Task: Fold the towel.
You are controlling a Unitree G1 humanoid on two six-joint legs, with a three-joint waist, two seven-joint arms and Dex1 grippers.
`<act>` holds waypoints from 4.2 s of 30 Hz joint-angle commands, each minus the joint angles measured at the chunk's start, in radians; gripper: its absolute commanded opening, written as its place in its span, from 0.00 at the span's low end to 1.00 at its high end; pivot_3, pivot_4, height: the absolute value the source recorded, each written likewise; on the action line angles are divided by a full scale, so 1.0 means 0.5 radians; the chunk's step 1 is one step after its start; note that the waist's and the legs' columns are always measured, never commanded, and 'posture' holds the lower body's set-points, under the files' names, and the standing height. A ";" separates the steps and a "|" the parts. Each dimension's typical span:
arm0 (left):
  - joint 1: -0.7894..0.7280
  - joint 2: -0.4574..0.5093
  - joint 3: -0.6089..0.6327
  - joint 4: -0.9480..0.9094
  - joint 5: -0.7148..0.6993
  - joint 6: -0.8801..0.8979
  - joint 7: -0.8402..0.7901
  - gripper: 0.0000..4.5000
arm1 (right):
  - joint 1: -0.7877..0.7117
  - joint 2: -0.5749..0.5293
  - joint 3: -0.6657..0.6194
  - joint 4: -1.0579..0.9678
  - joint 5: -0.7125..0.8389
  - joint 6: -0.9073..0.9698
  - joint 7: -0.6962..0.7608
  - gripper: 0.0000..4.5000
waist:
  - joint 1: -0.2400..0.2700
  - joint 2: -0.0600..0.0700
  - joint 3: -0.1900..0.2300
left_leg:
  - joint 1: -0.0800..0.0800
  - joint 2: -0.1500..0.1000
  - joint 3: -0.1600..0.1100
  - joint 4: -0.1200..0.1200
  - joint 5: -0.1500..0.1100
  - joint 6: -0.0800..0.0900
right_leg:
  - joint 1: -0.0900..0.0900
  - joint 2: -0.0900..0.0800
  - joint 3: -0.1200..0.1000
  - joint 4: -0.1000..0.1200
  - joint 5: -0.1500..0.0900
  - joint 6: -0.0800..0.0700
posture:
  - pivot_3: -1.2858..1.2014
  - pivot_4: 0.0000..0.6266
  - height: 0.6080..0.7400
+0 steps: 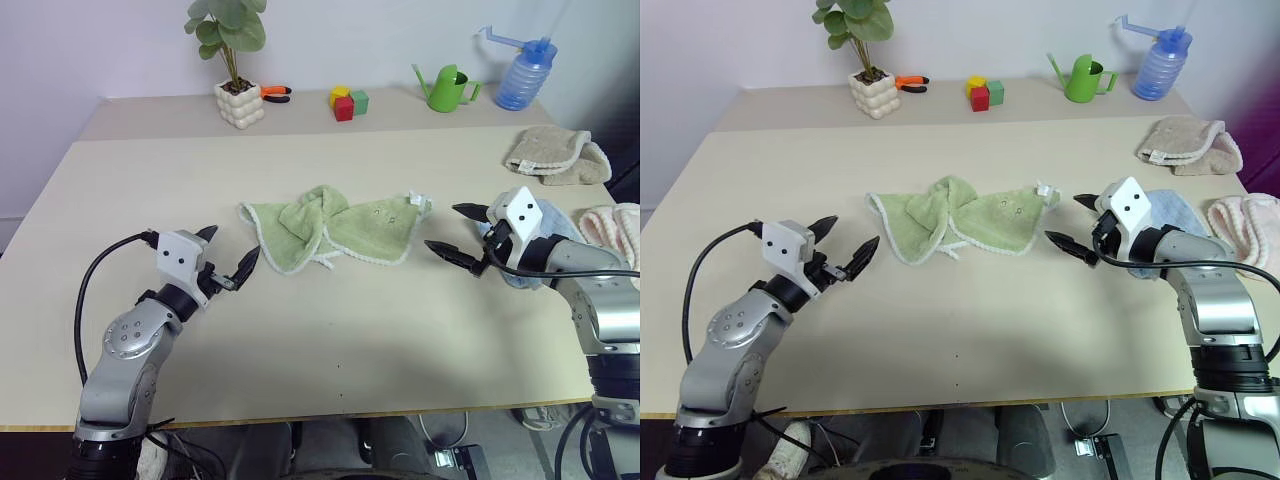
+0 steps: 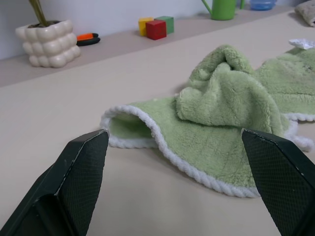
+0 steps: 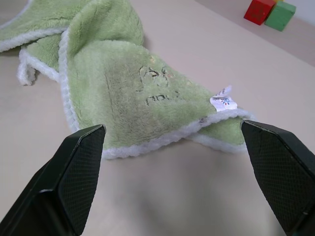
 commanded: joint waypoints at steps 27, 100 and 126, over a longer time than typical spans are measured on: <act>-0.468 0.032 -0.882 0.195 0.801 0.008 -0.042 0.98 | 0.008 0.274 0.083 -0.188 -0.115 -0.069 -0.379 1.00 | -0.004 0.000 0.000 | 0.000 -0.002 -0.001 0.000 0.000 0.000 | 0.001 0.001 0.000 0.001 0.000 0.000 | 0.52 0.24 0.93; -0.464 -0.084 -0.222 0.372 0.545 -0.061 0.130 0.00 | -0.110 0.060 0.494 0.048 -1.074 -0.677 -0.629 0.01 | 0.002 -0.002 -0.001 | 0.003 -0.002 -0.001 0.002 0.001 -0.002 | 0.004 0.000 -0.001 0.003 0.000 0.001 | 0.52 0.24 0.93; -0.393 0.005 -0.093 0.596 0.696 -0.188 0.327 0.00 | 0.234 -0.099 0.484 -0.226 -0.739 -0.528 -0.093 0.01 | 0.006 -0.003 -0.001 | 0.003 -0.002 -0.001 0.001 0.001 -0.001 | 0.003 0.000 -0.001 0.002 0.000 0.001 | 0.52 0.24 0.93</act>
